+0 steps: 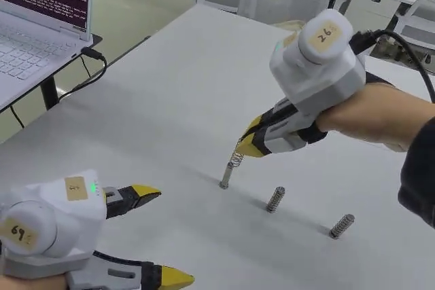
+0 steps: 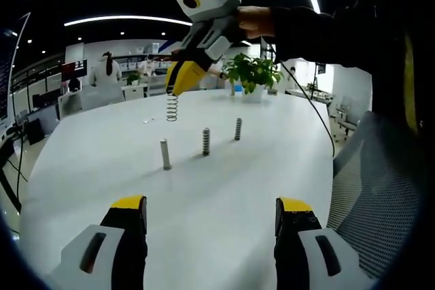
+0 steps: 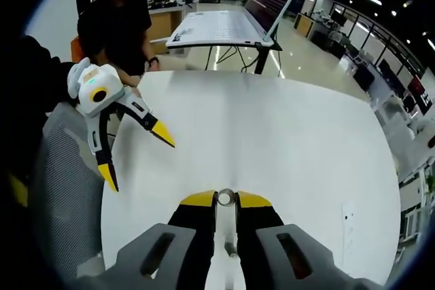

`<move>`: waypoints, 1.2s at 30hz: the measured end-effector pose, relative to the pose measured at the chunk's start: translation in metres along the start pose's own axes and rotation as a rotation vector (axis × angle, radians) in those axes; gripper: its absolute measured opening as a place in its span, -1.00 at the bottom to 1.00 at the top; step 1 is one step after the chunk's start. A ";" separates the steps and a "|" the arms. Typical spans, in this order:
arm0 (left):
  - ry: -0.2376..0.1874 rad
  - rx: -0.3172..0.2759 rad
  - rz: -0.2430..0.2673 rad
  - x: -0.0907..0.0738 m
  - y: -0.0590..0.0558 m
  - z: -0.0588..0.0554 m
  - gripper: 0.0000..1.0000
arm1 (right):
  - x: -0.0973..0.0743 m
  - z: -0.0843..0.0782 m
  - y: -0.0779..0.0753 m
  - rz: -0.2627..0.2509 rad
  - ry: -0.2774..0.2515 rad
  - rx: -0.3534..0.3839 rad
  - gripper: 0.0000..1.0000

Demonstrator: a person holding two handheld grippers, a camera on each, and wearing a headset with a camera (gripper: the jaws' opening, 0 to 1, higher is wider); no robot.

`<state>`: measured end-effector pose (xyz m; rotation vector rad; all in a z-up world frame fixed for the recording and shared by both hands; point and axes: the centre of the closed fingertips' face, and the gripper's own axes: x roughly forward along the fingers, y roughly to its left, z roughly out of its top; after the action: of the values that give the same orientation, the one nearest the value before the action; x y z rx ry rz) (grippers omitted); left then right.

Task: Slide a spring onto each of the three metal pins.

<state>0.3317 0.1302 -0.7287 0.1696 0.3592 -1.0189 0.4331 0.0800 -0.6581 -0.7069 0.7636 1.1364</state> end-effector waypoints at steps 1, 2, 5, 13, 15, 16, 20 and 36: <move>0.000 -0.003 0.000 0.000 0.000 0.000 0.48 | 0.001 0.000 -0.003 -0.005 -0.002 0.004 -0.85; -0.001 -0.003 0.001 0.000 0.000 0.000 0.48 | 0.002 0.000 -0.003 -0.003 -0.003 0.008 -0.85; 0.001 -0.007 0.004 -0.001 0.000 -0.001 0.48 | 0.007 -0.002 -0.006 -0.011 0.001 0.015 -0.85; 0.006 -0.010 0.011 -0.003 0.000 -0.002 0.46 | 0.019 -0.006 -0.016 -0.022 0.002 0.045 -0.85; 0.008 -0.013 0.012 -0.003 0.001 -0.003 0.45 | 0.022 -0.008 -0.016 -0.014 0.006 0.055 -0.85; 0.009 -0.014 0.013 -0.003 0.001 -0.003 0.45 | 0.024 -0.009 -0.015 -0.012 0.011 0.053 -0.85; 0.010 -0.016 0.016 -0.004 0.002 -0.004 0.45 | 0.030 -0.015 -0.017 -0.018 0.031 0.053 -0.85; 0.014 -0.020 0.017 -0.005 0.003 -0.006 0.41 | 0.038 -0.021 -0.017 -0.008 0.042 0.079 -0.84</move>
<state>0.3312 0.1375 -0.7327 0.1615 0.3805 -0.9974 0.4550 0.0778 -0.6997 -0.6688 0.8364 1.0813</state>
